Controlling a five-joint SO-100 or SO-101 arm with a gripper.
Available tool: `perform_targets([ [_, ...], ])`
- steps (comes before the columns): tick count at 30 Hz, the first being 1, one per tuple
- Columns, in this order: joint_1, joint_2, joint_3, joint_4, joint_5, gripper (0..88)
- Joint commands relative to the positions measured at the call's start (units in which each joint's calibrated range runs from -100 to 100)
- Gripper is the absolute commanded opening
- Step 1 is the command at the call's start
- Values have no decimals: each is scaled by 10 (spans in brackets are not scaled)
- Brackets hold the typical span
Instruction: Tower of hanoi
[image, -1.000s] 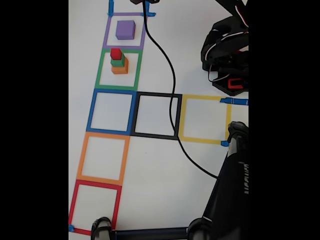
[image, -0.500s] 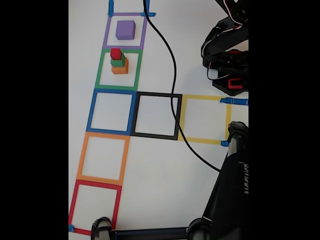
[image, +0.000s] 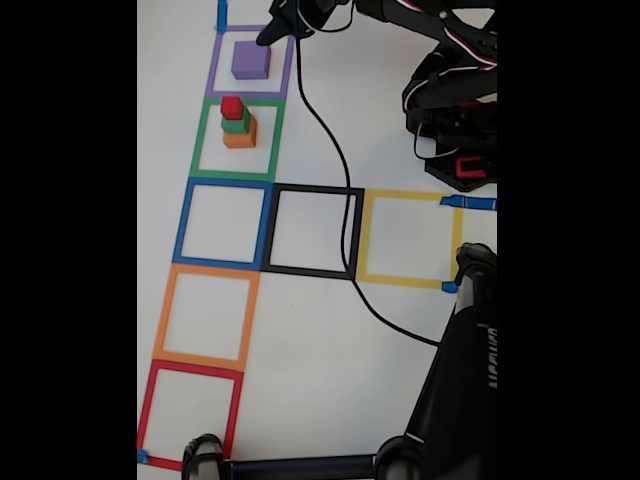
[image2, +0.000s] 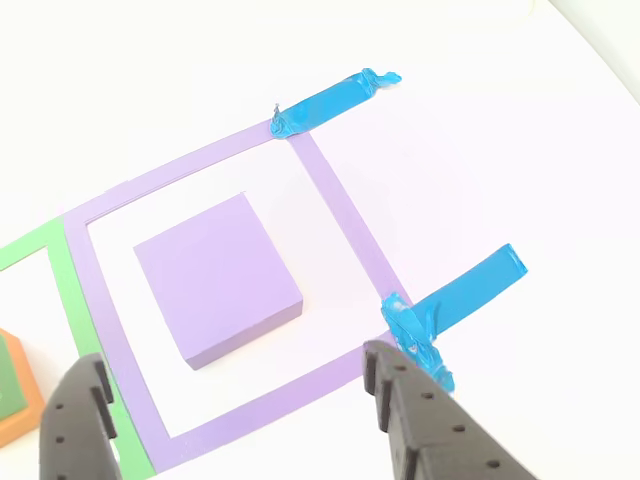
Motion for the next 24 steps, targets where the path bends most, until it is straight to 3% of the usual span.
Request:
perform_targets([
  [1, 4, 30, 39, -142, 0, 371],
  [8, -8, 110, 50, -251, 0, 371],
  [14, 13, 207, 44, -359, 0, 460],
  [24, 34, 336, 11, -478, 0, 502],
])
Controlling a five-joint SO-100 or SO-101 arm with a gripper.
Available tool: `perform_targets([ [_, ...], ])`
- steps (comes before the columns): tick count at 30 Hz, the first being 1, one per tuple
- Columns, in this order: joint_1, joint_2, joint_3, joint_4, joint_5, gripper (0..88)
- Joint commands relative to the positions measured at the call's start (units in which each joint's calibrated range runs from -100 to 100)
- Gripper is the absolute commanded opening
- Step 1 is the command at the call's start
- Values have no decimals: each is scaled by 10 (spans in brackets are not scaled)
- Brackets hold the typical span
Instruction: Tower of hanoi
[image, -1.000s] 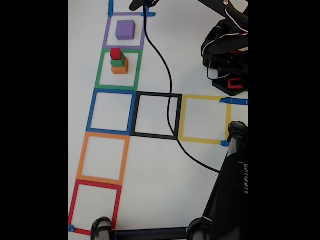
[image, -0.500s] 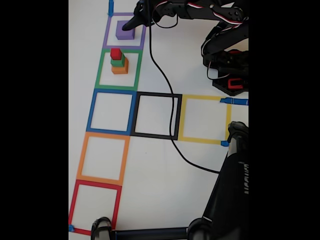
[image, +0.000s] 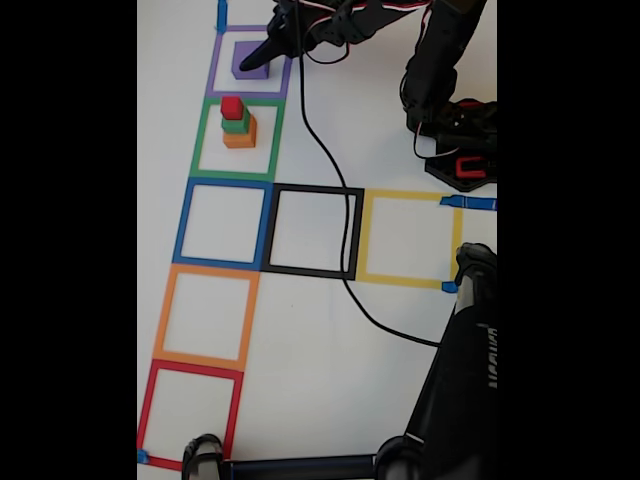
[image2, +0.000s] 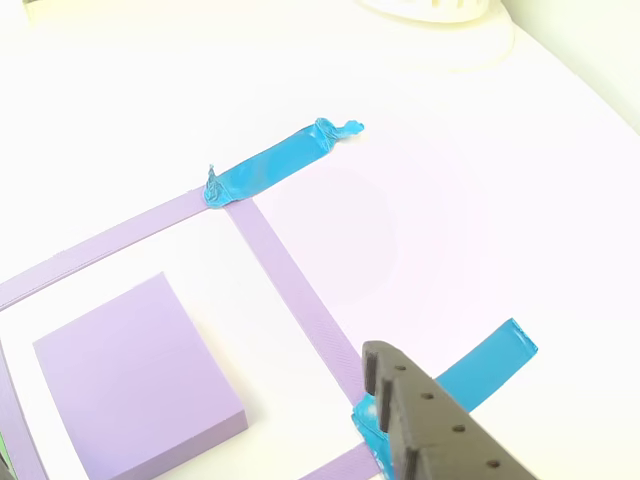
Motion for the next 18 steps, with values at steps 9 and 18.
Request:
perform_targets([
  [9, -38, 123, -37, -178, 0, 495],
  [18, -37, 214, -34, -292, 0, 484],
])
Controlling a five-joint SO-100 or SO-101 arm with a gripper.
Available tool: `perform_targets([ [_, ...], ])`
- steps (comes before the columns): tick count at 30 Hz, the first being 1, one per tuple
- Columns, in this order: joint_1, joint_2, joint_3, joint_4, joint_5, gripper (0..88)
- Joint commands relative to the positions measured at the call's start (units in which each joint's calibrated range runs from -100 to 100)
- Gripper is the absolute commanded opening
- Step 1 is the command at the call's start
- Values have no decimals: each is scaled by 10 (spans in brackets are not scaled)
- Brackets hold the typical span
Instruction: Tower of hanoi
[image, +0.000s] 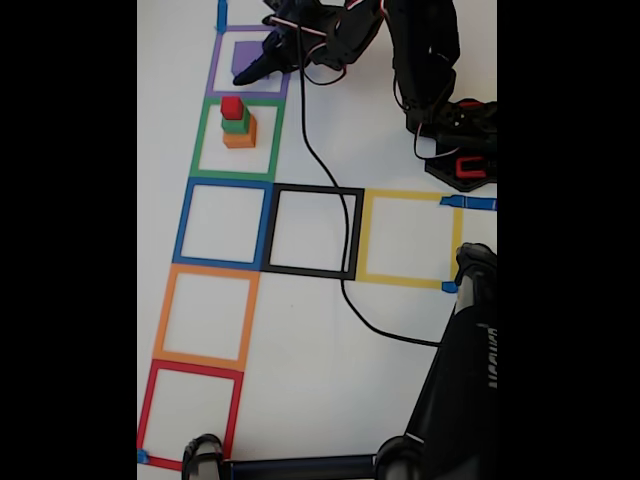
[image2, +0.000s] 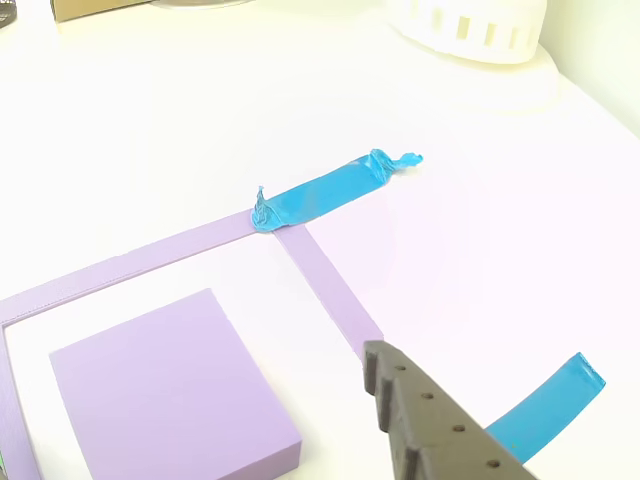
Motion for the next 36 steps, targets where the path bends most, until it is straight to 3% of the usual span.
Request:
perform_targets([
  [1, 3, 15, -14, -45, 0, 481],
  [18, -21, 125, -43, -153, 0, 465],
  [36, -26, 158, -56, -172, 0, 430],
])
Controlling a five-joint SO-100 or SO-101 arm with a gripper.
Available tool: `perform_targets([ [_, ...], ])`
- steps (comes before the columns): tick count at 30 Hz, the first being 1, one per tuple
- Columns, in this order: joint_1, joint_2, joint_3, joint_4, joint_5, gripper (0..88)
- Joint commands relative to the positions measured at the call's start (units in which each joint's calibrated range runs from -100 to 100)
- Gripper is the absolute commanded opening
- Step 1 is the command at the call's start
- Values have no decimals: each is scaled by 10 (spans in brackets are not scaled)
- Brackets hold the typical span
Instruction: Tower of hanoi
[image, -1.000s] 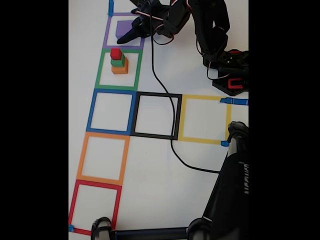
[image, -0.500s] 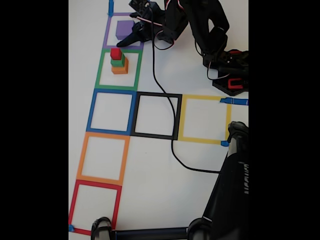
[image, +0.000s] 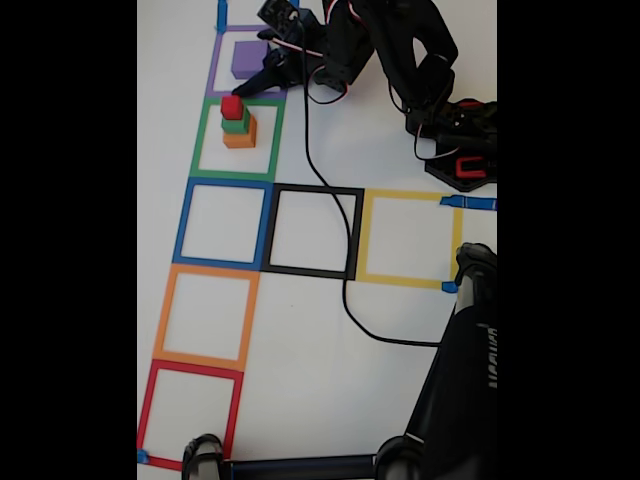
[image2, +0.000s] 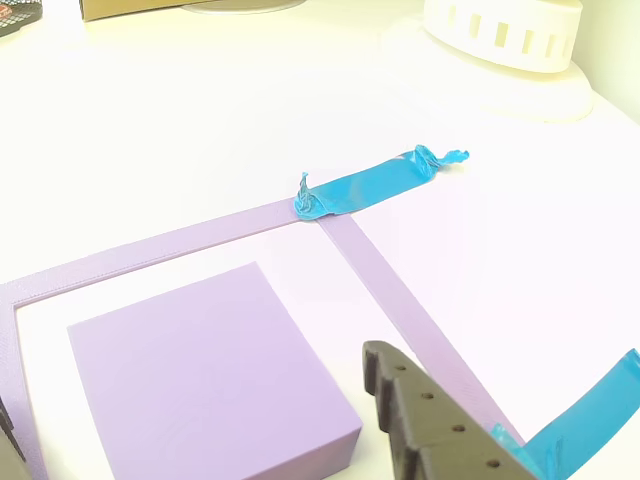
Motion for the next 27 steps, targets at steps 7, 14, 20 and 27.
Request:
perform_targets([
  [7, 4, 0, -13, -13, 0, 394],
  [14, 2, 5, -13, -13, 0, 381],
  [20, -3, 9, -14, -14, 0, 360],
  [27, -10, 13, -16, -17, 0, 320],
])
